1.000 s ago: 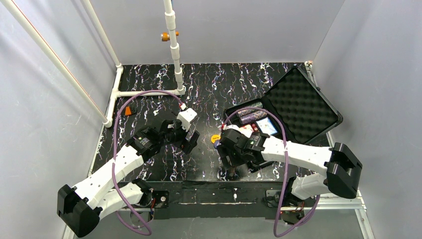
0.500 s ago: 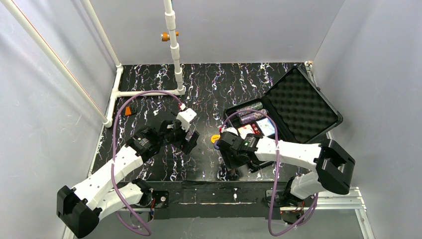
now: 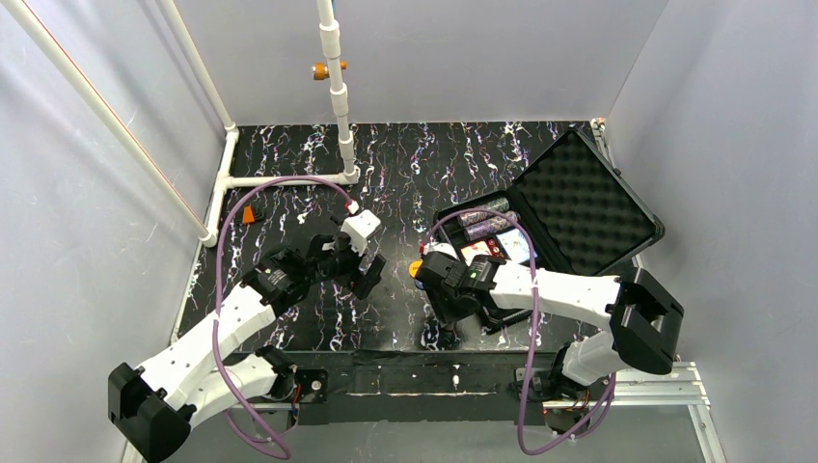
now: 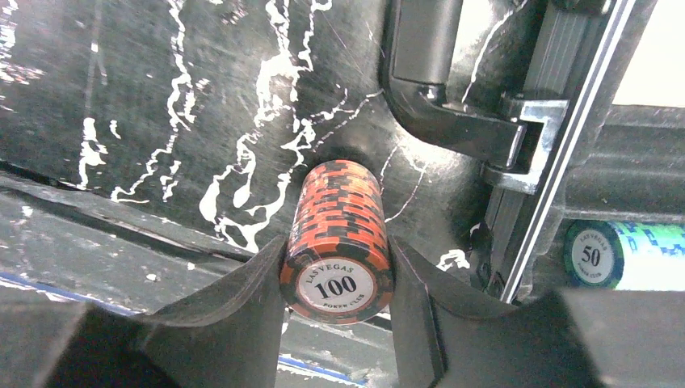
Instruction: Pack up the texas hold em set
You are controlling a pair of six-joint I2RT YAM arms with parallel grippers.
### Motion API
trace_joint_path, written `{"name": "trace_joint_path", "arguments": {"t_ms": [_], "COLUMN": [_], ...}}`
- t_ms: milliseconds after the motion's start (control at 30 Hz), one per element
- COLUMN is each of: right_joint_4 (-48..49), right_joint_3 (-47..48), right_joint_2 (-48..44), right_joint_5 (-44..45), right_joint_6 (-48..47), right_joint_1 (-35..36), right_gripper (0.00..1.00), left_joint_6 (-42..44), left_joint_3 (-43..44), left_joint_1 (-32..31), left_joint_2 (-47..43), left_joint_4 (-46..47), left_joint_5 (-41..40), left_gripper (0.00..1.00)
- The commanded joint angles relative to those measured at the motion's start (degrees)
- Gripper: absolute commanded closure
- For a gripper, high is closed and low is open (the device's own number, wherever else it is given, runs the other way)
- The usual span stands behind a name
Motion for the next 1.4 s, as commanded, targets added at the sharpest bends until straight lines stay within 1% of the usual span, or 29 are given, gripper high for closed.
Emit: {"name": "trace_joint_path", "arguments": {"t_ms": [0, 100, 233, 300, 433, 533, 767, 900, 1067, 1200, 1367], "right_joint_4": [1.16, 1.74, 4.25, 6.31, 12.02, 15.75, 20.11, 20.76, 22.56, 24.71, 25.21], "right_joint_3": [5.81, 7.79, 9.10, 8.78, 6.52, 5.61, 6.10, 6.98, 7.60, 7.75, 8.31], "right_joint_2": [-1.49, -2.23, -4.13, -5.47, -8.51, -9.98, -9.65, -9.69, -9.30, -8.66, -7.73], "right_joint_5": [1.60, 1.86, 0.48, -2.10, -10.42, -17.76, -25.14, -26.38, -28.14, -31.06, -32.40], "right_joint_6": [-2.36, -3.28, -4.17, -4.49, -5.02, -4.91, -4.73, -4.56, -3.47, -2.52, -2.40], "right_joint_1": [0.32, 0.08, -1.34, -2.70, -6.34, -9.05, -10.73, -10.94, -10.94, -10.90, -10.94], "right_gripper": [0.75, 0.77, 0.80, 0.82, 0.84, 0.85, 0.86, 0.86, 0.86, 0.87, 0.88], "left_joint_6": [1.15, 1.59, 2.41, 2.89, 3.55, 4.27, 4.52, 4.98, 4.52, 3.85, 3.37], "left_joint_3": [-0.02, -0.25, -1.21, -2.71, -5.97, -8.63, -12.17, -12.92, -12.15, -11.64, -11.02], "left_joint_1": [-0.34, -0.47, -0.47, -0.47, -0.47, -0.41, -0.46, -0.47, -0.39, -0.45, -0.41], "left_joint_2": [-2.33, -3.08, -4.90, -6.40, -9.51, -11.29, -13.10, -12.58, -9.61, -7.82, -5.28], "left_joint_4": [-0.46, -0.20, 1.44, 3.32, 8.01, 12.55, 18.91, 20.37, 21.09, 22.00, 23.13], "left_joint_5": [-1.35, -0.82, 2.46, 4.44, 8.73, 14.32, 24.43, 27.30, 30.82, 30.89, 31.13], "left_gripper": [0.02, 0.02, 0.02, 0.02, 0.02, 0.02, 0.02, 0.02, 0.02, 0.04, 0.07]}}
